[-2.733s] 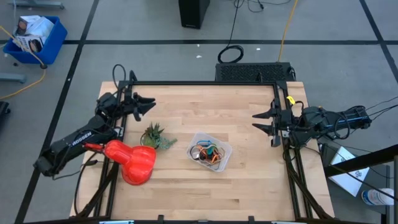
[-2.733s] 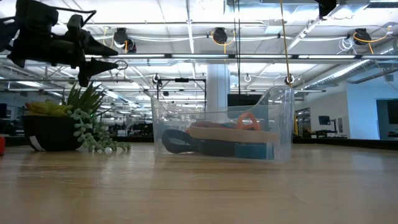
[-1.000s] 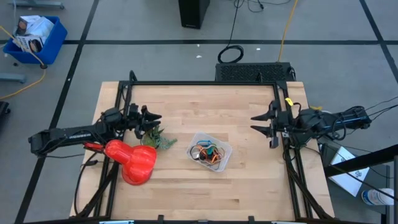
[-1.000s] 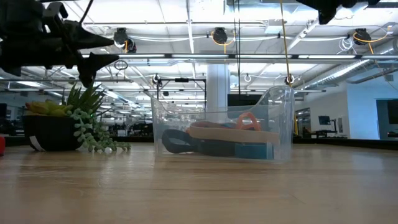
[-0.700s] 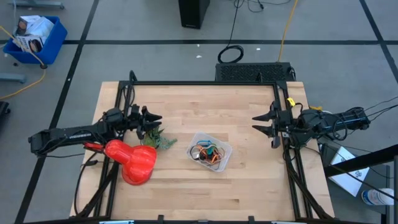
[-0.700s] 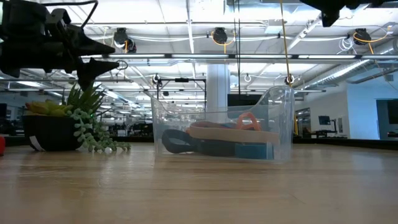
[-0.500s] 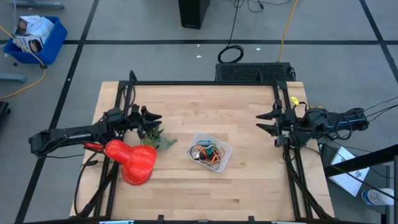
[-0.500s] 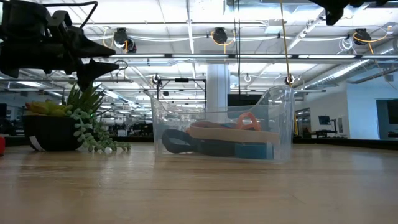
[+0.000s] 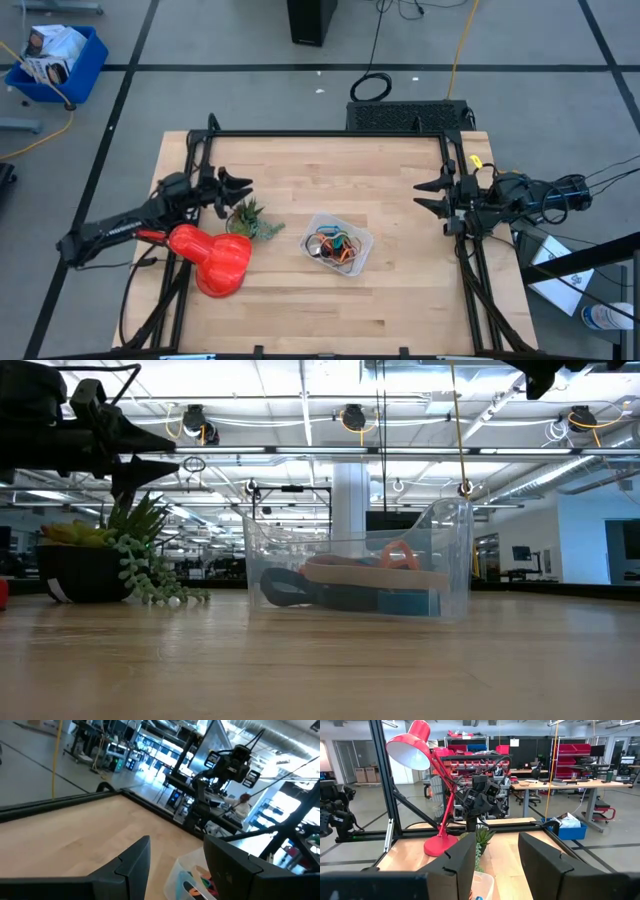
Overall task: Pick and place rubber bands into bin
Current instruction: Return to home position
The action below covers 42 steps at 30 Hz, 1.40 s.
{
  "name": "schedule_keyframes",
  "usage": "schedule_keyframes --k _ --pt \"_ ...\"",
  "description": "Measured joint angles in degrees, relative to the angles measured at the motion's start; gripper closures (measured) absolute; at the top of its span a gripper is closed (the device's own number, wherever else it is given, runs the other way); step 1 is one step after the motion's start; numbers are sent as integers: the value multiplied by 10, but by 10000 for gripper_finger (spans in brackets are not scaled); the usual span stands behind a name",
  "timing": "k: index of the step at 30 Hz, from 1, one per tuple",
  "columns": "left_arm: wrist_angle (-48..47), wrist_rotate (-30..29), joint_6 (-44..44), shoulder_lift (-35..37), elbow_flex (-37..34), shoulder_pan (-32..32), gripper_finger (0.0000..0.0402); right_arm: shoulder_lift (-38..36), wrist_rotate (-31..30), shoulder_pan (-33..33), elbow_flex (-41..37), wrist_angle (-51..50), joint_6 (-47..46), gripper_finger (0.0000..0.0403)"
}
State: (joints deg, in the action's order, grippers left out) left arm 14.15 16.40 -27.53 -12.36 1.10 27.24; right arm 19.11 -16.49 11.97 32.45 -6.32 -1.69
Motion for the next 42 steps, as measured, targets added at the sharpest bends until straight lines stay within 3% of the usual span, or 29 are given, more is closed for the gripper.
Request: schedule_keyframes --k 16,24,37,42 --pt "-101 15 -15 118 0 58 211 0 -2 0 0 0 0 261" --pt "-124 14 -5 120 1 93 210 -1 -3 0 0 0 -6 261" --pt "-125 10 -13 120 1 108 211 -1 -172 -9 -2 -21 45 261" --pt "-125 10 -30 120 1 108 210 -9 -178 -43 -37 -7 46 261"
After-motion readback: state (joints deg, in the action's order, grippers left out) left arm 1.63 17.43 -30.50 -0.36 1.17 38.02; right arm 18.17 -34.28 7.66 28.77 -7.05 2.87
